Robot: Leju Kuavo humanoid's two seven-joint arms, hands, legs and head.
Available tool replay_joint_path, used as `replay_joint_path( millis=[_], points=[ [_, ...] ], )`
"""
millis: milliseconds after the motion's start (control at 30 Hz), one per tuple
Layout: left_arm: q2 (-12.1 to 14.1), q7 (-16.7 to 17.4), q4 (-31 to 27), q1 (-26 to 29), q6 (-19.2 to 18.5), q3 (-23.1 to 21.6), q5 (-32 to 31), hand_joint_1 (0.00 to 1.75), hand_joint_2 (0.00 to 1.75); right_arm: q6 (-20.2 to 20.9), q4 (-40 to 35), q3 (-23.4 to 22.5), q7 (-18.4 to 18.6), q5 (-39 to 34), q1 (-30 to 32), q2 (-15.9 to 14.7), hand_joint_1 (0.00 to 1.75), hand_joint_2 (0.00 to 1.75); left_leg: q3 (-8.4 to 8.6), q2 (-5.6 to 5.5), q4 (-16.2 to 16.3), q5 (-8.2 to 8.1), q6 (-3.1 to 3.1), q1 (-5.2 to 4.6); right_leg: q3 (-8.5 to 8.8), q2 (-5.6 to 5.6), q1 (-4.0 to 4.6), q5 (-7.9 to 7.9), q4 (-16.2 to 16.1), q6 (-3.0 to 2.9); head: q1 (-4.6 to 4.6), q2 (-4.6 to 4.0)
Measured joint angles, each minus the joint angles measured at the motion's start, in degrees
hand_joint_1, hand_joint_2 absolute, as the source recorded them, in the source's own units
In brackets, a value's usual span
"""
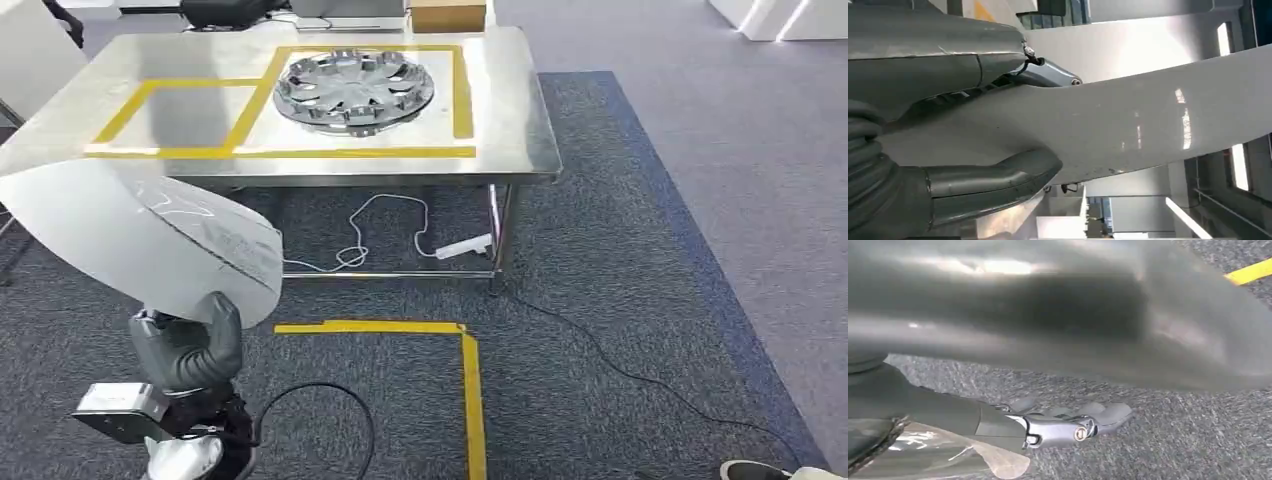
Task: Take the parts from the cabinet and place them on the table.
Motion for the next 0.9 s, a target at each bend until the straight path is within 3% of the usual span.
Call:
replay_joint_path(
  millis=[33, 67, 100, 167, 233, 267, 300, 367, 400, 433, 467, 500, 533, 567, 633, 700, 733, 767, 833, 867, 900],
  points=[
    [0.0, 0.0, 0.0, 0.0, 0.0, 0.0, 0.1, 1.75, 1.75, -0.3, 0.2, 0.5, 0.5, 0.6, 0.3, 0.3, 0.00, 0.00, 0.42, -0.16, -4.2, 4.59, 0.91, -0.82, -0.26, 0.04, -0.07, -0.65, -0.1, 0.21, -0.07, 0.00],
    [0.0, 0.0, 0.0, 0.0, 0.0, 0.0, 0.2, 1.75, 1.75, -0.6, 0.2, 0.7, 0.5, 0.8, 0.2, 0.3, 0.00, 0.00, 0.41, -0.35, -4.2, 2.56, 1.11, -1.02, 0.20, 0.14, 0.01, -1.07, -0.4, 0.72, 0.13, 0.00],
    [0.0, 0.0, 0.0, 0.0, 0.0, 0.0, 0.2, 1.75, 1.75, -0.7, 0.2, 0.9, 0.3, 1.0, 0.2, 0.3, 0.00, 0.00, 0.80, -0.49, -4.7, 2.64, 1.17, -1.10, 0.08, -0.07, -0.12, -1.32, -1.1, 1.11, 0.02, 0.00],
    [-0.1, 0.0, 0.0, -0.1, -0.2, -0.1, 0.2, 1.75, 1.75, -0.6, 0.3, 1.1, 0.0, 1.3, 0.2, 0.3, 0.00, 0.00, 1.91, -0.88, -6.2, 2.74, 1.80, -0.87, 1.99, -0.52, -0.04, -0.27, -0.9, 2.00, -0.02, 0.00],
    [-0.3, 0.0, 0.0, -0.2, -0.2, -0.1, 0.0, 1.75, 1.75, -0.6, 0.3, 1.6, -0.7, 1.5, -0.1, 0.3, 0.00, 0.00, 3.85, -1.05, -7.0, 3.06, 1.72, -0.42, 0.75, -0.68, 0.03, -0.38, 1.7, 2.50, 0.24, 0.00],
    [-0.4, 0.0, 0.0, -0.3, -0.2, -0.2, -0.1, 1.75, 1.75, -0.6, 0.3, 1.7, -0.8, 1.6, -0.4, 0.3, 0.00, 0.00, 4.20, -1.10, -7.0, 2.77, 1.96, -0.37, -2.03, -0.69, -0.10, 0.21, 6.2, 2.78, 0.31, 0.00],
    [-0.4, 0.0, 0.0, -0.3, -0.2, -0.2, -0.2, 1.75, 1.75, -0.6, 0.3, 1.9, -0.9, 1.6, -0.5, 0.3, 0.00, 0.00, 4.49, -1.22, -7.0, 2.33, 1.99, -0.36, -5.02, -0.71, -0.26, -1.01, 10.2, 2.90, 0.26, 0.00],
    [-0.4, 0.0, 0.0, -0.2, -0.2, -0.3, -0.2, 1.75, 1.75, -0.7, 0.3, 2.0, -0.7, 1.8, -0.3, 0.2, 0.00, 0.00, 5.31, -2.00, -7.0, 1.39, 1.87, -0.27, -9.27, -0.75, -0.49, -6.92, 13.9, 3.39, 0.26, 0.00],
    [-0.4, 0.0, 0.0, -0.2, -0.2, -0.3, -0.2, 1.75, 1.75, -0.8, 0.3, 2.0, -0.7, 1.8, -0.2, 0.2, 0.00, 0.00, 5.86, -2.56, -7.0, 0.97, 1.77, -0.22, -10.22, -0.75, -0.66, -8.18, 13.4, 3.83, 0.28, 0.00],
    [-0.4, 0.0, 0.0, -0.2, -0.2, -0.3, -0.2, 1.75, 1.75, -0.8, 0.3, 2.0, -0.6, 1.9, 0.0, 0.2, 0.00, 0.00, 6.54, -2.95, -7.0, 0.45, 1.64, -0.17, -10.34, -0.76, -0.81, -7.29, 11.2, 3.90, 0.24, 0.00],
    [-0.4, 0.0, 0.0, -0.2, -0.2, -0.3, -0.2, 1.75, 1.75, -0.8, 0.3, 2.1, -0.4, 1.9, 0.1, 0.1, 0.00, 0.00, 7.32, -3.10, -7.0, -0.14, 1.52, -0.05, -9.65, -0.71, -0.89, -4.01, 7.5, 3.88, 0.28, 0.00],
    [-0.4, 0.0, 0.0, -0.1, -0.2, -0.3, -0.1, 1.75, 1.75, -0.9, 0.3, 2.1, -0.2, 1.9, 0.1, 0.1, 0.00, 0.00, 8.11, -3.40, -7.0, -0.74, 1.32, 0.05, -8.51, -0.60, -1.04, 0.98, 2.9, 3.97, 0.31, 0.00],
    [-0.4, 0.0, 0.0, -0.1, -0.2, -0.3, -0.1, 1.75, 1.75, -0.9, 0.3, 2.1, 0.2, 2.0, 0.1, 0.1, 0.00, 0.00, 8.32, -3.56, -7.0, -1.27, 0.96, 0.05, -7.55, -0.50, -1.08, 6.17, 0.3, 3.97, 0.28, 0.00],
    [-0.4, 0.0, 0.0, -0.1, -0.2, -0.4, -0.1, 1.75, 1.75, -0.9, 0.3, 2.1, 0.4, 2.1, -0.1, 0.1, 0.00, 0.00, 8.93, -3.96, -6.6, -1.71, 0.62, -0.07, -7.94, -0.60, -0.74, 4.85, 0.0, 3.14, 0.28, 0.00],
    [-0.5, 0.0, 0.0, -0.1, -0.1, -0.5, 0.2, 1.75, 1.75, -1.0, 0.3, 2.4, 0.5, 2.3, -0.2, 0.1, 0.00, 0.00, 9.08, -3.98, -6.4, -2.08, -0.15, -0.02, -7.30, -0.58, -0.52, 5.68, 0.0, 1.71, 0.20, 0.00],
    [-0.5, 0.0, 0.0, -0.1, 0.0, -0.5, 0.3, 1.75, 1.75, -1.1, 0.3, 2.4, 0.4, 2.5, -0.2, 0.1, 0.00, 0.00, 9.00, -3.81, -6.2, -2.60, -0.51, 0.04, -6.46, -0.77, -0.78, 5.82, -0.3, 0.92, 0.24, 0.00],
    [-0.5, 0.0, 0.0, -0.1, 0.1, -0.5, 0.3, 1.75, 1.75, -1.1, 0.3, 2.4, 0.3, 2.6, -0.2, 0.1, 0.00, 0.00, 8.69, -2.66, -5.0, -3.40, -0.79, 0.08, -6.22, -0.91, -0.69, 5.79, -0.4, 0.77, 0.15, 0.00],
    [-0.4, 0.0, 0.0, -0.3, 0.1, -0.5, 0.3, 1.75, 1.75, -1.0, 0.3, 2.4, 0.2, 2.7, -0.3, 0.1, 0.00, 0.00, 6.95, -1.78, -1.3, -5.22, -1.20, 0.18, -6.09, -1.06, -0.68, 5.60, -0.4, 0.45, -0.22, 0.00],
    [-0.4, 0.0, 0.0, -0.1, 0.1, -0.5, 0.5, 1.75, 1.75, -1.0, 0.3, 2.5, 0.2, 3.0, -0.2, 0.1, 0.00, 0.00, 1.77, -1.14, 8.2, -9.43, -1.70, 0.50, -5.96, -1.79, -0.59, 5.22, -0.4, 0.14, -0.20, 0.00],
    [-0.3, 0.0, 0.0, -0.1, 0.0, -0.5, 0.6, 1.75, 1.75, -1.0, 0.3, 2.5, 0.2, 3.1, -0.2, 0.1, 0.00, 0.00, -0.29, -1.05, 11.5, -10.46, -1.84, 0.59, -5.92, -2.19, -0.57, 5.08, -0.3, 0.01, -0.17, 0.00],
    [-0.3, 0.0, 0.0, -0.1, 0.0, -0.5, 0.7, 1.75, 1.75, -1.0, 0.3, 2.5, 0.2, 3.3, -0.1, 0.0, 0.00, 0.00, -1.16, -1.02, 12.2, -10.09, -1.94, 0.68, -5.77, -2.56, -0.56, 4.90, -0.3, 0.06, -0.20, 0.00]
  ],
)
